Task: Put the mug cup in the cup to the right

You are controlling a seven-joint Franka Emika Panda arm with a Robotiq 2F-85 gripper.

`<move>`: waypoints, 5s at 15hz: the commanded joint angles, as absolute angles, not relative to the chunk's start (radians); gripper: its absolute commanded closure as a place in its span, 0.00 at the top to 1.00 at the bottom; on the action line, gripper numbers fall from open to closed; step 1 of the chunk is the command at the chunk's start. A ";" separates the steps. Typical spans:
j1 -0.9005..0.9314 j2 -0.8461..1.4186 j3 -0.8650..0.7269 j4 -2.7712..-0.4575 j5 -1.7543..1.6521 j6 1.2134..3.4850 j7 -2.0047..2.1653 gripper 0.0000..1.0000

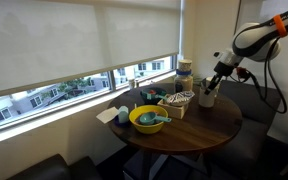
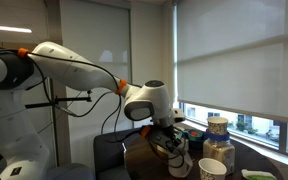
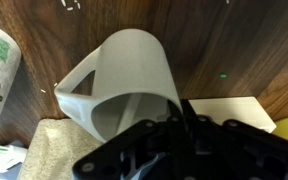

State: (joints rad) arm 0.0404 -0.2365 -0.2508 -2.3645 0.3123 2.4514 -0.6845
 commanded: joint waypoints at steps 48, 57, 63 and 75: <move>-0.118 -0.185 -0.245 -2.115 0.022 2.468 -0.326 0.02; -0.116 -0.173 -0.229 -2.118 0.032 2.443 -0.305 0.32; -0.116 -0.201 -0.197 -2.120 0.000 2.439 -0.267 0.62; 0.022 -0.342 -0.186 -2.129 0.238 2.442 -0.407 1.00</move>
